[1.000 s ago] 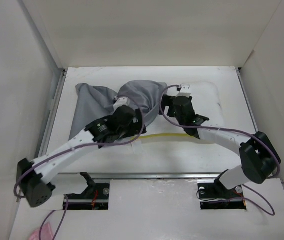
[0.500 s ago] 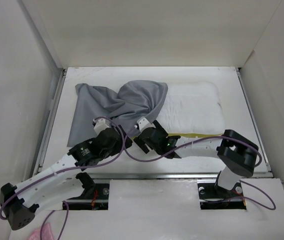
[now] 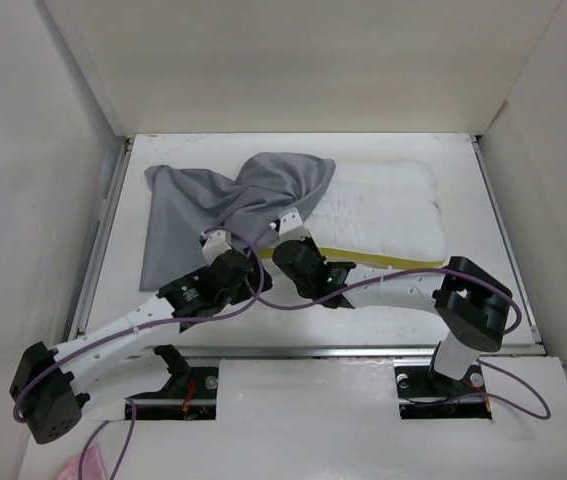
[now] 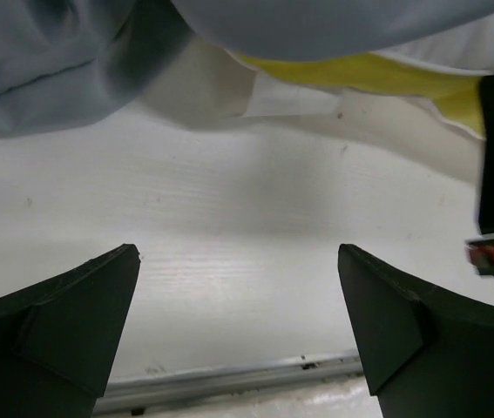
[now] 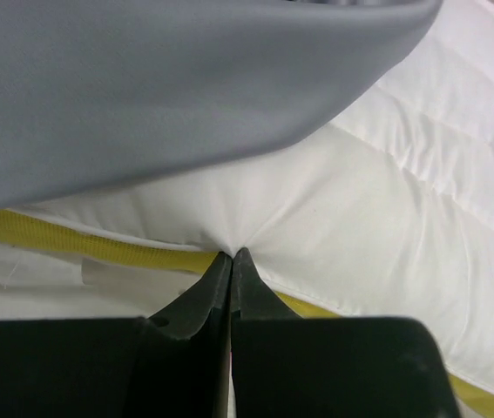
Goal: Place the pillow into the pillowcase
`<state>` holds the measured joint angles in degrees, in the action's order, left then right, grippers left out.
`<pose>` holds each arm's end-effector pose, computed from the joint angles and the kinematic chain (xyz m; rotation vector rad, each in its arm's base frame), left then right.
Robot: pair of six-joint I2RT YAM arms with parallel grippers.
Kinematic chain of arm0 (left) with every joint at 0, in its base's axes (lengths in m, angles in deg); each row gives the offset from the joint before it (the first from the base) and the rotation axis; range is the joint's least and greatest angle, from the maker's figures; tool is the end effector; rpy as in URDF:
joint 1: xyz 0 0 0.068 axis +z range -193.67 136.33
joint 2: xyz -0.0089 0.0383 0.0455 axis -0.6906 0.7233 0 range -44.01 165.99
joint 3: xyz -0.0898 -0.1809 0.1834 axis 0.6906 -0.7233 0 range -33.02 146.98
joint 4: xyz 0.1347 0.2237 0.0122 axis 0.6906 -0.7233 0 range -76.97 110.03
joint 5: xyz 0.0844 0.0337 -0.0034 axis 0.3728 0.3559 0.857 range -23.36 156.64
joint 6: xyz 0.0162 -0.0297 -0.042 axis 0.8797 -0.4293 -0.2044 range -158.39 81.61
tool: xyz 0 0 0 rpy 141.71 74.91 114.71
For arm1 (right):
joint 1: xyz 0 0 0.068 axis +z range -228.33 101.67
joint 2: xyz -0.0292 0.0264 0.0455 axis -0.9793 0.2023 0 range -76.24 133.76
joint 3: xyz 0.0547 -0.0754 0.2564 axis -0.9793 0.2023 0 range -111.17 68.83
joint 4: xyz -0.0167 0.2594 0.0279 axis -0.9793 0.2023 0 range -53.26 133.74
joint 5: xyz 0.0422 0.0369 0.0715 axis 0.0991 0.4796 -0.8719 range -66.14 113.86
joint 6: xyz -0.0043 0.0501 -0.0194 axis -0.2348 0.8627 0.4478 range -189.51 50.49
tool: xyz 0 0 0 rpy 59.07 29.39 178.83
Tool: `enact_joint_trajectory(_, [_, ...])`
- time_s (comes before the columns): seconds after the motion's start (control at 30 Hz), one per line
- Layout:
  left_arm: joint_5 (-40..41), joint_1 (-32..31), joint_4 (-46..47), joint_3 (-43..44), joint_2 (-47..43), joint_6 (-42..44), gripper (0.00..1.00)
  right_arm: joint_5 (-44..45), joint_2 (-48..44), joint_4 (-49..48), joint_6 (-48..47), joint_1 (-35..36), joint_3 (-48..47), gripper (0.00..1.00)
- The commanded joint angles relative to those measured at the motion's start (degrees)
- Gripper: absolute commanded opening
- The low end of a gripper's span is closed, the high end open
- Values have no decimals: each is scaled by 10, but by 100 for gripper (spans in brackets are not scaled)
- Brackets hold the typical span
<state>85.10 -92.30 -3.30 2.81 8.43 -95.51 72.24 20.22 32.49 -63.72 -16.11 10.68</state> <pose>0.1363 -0.1379 0.2411 -0.3439 2.2775 -0.6298 0.1912 0.3060 0.2163 -0.4993 1.8898 -0.1436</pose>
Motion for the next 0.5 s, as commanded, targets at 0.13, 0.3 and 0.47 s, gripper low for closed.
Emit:
enact_joint_trajectory(0.13, [7,63,158,-35,44,96,99,18,-52,-74,-12,-39,-63,0])
enact_joint_trajectory(0.3, [7,129,298,-22,73,177,97,-45,-59,-59,-12,-69,-85,0])
enact_joint_trajectory(0.47, [-61,171,381,12,149,252,95,-68,-54,-49,-18,-87,-113,0])
